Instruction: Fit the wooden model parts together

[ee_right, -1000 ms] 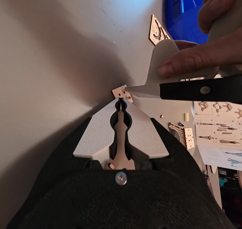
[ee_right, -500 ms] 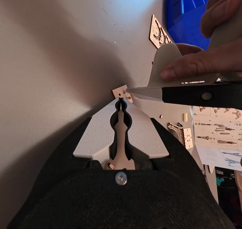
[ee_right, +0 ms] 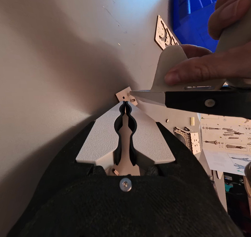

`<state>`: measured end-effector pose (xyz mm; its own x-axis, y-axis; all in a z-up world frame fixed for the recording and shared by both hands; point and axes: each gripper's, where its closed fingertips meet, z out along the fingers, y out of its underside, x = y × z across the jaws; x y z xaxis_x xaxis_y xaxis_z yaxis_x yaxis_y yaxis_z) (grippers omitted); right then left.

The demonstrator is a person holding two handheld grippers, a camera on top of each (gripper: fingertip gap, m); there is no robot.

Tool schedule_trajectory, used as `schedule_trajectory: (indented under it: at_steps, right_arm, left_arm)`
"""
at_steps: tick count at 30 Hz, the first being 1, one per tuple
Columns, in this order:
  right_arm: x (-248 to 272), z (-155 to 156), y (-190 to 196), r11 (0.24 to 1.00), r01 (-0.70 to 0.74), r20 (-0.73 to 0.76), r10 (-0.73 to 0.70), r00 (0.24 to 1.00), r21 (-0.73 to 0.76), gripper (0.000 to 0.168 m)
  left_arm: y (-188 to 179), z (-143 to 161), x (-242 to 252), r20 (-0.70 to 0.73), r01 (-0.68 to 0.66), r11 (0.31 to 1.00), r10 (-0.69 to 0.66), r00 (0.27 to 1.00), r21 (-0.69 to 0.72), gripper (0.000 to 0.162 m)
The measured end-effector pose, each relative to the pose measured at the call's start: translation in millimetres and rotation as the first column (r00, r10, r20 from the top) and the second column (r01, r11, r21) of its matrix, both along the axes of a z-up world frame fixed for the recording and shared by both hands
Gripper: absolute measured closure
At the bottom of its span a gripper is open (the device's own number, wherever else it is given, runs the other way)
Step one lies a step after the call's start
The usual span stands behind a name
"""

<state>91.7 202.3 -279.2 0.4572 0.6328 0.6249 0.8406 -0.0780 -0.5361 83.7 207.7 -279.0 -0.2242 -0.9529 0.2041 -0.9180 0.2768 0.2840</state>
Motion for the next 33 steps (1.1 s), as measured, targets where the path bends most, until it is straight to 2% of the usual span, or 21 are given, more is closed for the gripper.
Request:
schedule_trajectory:
  at_steps: [15, 33]
  right_arm:
    - [0.8, -0.4, 2.5, 1.000, -0.003, 0.042, 0.002, 0.999, 0.016, 0.168]
    - [1.6, -0.5, 4.3, 1.000, 0.001, 0.059, -0.002, 0.998, 0.025, 0.168]
  left_arm:
    - [-0.5, 0.2, 1.1, -0.044, 0.038, 0.994, -0.033, 0.998, 0.104, 0.162]
    - [-1.9, -0.5, 5.4, 0.023, -0.026, 0.989, 0.023, 0.999, 0.144, 0.162]
